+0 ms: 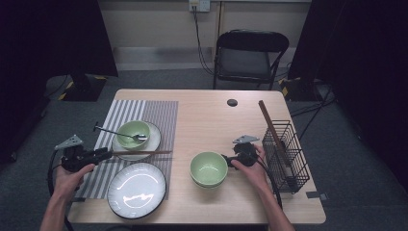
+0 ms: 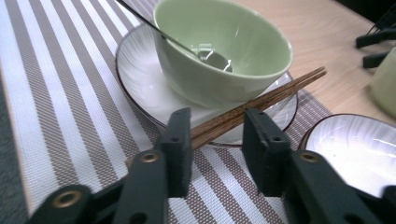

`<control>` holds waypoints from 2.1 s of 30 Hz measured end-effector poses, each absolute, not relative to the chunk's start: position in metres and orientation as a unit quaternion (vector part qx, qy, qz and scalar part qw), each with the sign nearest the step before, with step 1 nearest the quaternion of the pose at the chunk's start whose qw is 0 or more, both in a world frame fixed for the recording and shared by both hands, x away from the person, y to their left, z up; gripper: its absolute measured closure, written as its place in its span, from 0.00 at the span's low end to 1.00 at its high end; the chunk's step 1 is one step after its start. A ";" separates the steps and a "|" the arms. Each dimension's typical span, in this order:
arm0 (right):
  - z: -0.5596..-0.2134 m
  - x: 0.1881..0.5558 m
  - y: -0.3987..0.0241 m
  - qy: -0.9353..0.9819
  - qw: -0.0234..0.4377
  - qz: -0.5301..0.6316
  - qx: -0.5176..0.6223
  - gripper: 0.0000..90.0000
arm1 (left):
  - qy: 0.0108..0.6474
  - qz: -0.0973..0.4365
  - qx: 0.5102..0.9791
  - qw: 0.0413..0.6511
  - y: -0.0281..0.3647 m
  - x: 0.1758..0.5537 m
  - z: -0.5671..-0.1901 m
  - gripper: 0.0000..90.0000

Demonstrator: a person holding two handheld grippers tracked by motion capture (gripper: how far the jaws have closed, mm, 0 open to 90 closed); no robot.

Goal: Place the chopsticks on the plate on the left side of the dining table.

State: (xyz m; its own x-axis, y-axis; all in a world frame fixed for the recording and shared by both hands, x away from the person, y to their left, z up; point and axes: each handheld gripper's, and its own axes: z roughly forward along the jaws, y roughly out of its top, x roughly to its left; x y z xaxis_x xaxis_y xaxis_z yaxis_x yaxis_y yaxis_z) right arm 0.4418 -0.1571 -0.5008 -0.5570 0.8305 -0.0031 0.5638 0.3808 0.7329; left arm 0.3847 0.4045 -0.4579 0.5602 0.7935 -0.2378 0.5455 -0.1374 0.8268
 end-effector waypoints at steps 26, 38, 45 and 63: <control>-0.501 0.442 -0.157 0.809 0.189 0.352 0.431 0.16 | 0.490 0.158 0.756 0.404 0.408 0.383 -0.480 0.32; -0.501 0.442 -0.157 0.809 0.190 0.352 0.431 0.16 | 0.486 0.159 0.757 0.406 0.408 0.375 -0.476 0.33; -0.501 0.442 -0.157 0.809 0.189 0.352 0.431 0.16 | 0.483 0.158 0.759 0.407 0.404 0.377 -0.476 0.33; -0.501 0.442 -0.157 0.809 0.189 0.352 0.431 0.16 | 0.486 0.153 0.756 0.411 0.403 0.380 -0.476 0.33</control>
State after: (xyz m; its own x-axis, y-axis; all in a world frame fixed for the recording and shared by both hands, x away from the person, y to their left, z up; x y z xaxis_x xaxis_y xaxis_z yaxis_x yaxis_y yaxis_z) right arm 0.4418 -0.1572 -0.5008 -0.5573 0.8303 -0.0030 0.5635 0.3809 0.7331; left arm 0.3795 0.4033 -0.4762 0.4812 0.8606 -0.1666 0.6086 -0.1913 0.7701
